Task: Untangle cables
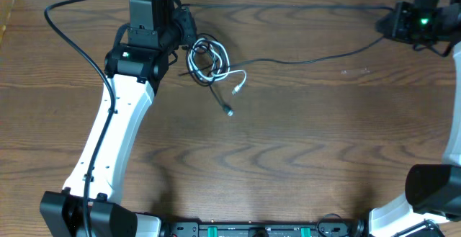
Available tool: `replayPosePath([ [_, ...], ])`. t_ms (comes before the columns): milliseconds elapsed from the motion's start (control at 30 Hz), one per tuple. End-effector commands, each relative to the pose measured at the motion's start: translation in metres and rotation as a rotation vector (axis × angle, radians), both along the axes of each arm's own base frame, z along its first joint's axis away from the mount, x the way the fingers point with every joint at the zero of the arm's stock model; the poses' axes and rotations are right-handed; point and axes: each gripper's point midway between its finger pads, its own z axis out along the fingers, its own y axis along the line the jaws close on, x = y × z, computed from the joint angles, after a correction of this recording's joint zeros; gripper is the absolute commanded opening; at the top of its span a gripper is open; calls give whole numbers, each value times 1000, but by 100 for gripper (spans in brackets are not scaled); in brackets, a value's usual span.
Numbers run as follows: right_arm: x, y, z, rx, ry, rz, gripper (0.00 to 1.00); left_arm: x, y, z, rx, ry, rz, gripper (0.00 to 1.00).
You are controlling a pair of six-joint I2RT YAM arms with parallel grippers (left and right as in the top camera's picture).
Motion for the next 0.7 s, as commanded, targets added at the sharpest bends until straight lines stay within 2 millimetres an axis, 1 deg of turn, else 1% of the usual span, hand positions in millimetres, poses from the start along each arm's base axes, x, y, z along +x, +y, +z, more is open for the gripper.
replayPosePath([
  [0,-3,-78,-2,-121,8,-203,1,4,56,15,63,-42,181,8],
  [133,-7,-112,4,-130,-21,-284,1,4,76,16,88,-44,245,8],
  [233,-11,-129,8,-114,-34,-316,1,4,89,16,113,-44,267,8],
  [400,-15,-148,16,-113,-65,-342,1,2,101,13,131,-32,288,8],
  [467,-16,-154,22,-121,-84,-355,1,1,104,12,141,-26,296,8],
  [567,-14,-157,34,-138,-120,-349,1,0,104,12,145,-22,295,8],
  [667,-11,-155,50,-161,-175,-309,1,0,104,11,149,-21,293,8],
])
